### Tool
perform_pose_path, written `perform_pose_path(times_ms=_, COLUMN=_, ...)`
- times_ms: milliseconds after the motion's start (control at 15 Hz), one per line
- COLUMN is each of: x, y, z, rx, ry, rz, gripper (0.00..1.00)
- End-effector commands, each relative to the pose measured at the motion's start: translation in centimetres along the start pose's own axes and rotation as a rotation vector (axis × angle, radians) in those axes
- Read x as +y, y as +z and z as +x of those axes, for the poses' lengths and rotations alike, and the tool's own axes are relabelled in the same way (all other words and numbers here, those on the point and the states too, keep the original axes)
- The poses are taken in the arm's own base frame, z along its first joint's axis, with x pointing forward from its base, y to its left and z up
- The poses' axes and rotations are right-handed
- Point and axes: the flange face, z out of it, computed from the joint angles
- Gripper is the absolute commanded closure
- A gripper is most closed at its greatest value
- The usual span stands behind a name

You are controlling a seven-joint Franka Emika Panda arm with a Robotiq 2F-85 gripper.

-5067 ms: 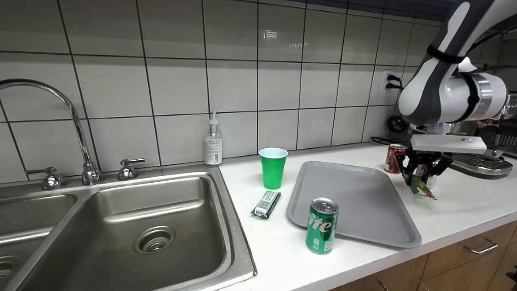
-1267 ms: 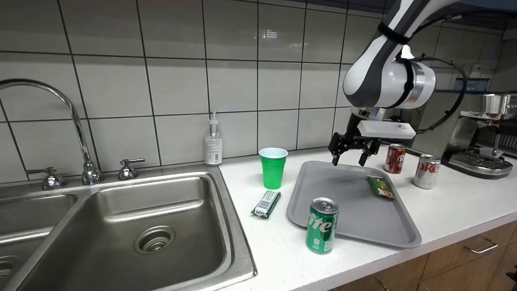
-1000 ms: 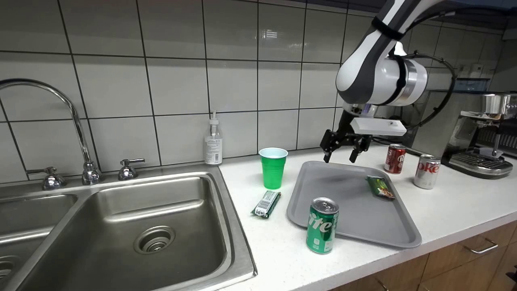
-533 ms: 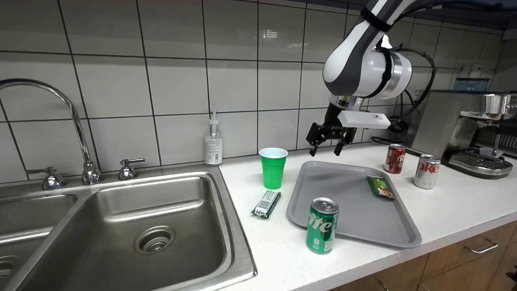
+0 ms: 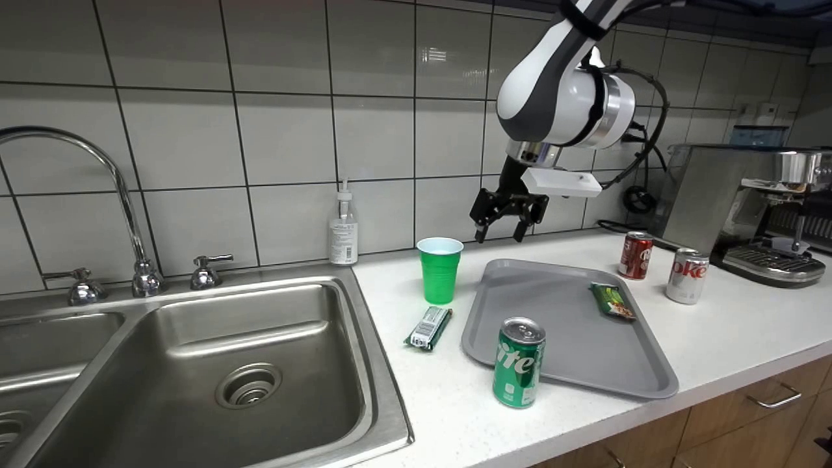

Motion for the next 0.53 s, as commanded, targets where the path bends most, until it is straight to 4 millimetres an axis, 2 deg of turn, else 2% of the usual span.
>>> perform_pose_path(times_ms=0, x=-1.2, y=-0.1, z=1.8, rx=-0.005, ry=-0.039, rz=0.037, gripper=0.0)
perform_pose_path(times_ms=467, x=-3.4, y=1.0, z=3.3, rx=0.001, ry=-0.096, rz=0.053, gripper=0.0)
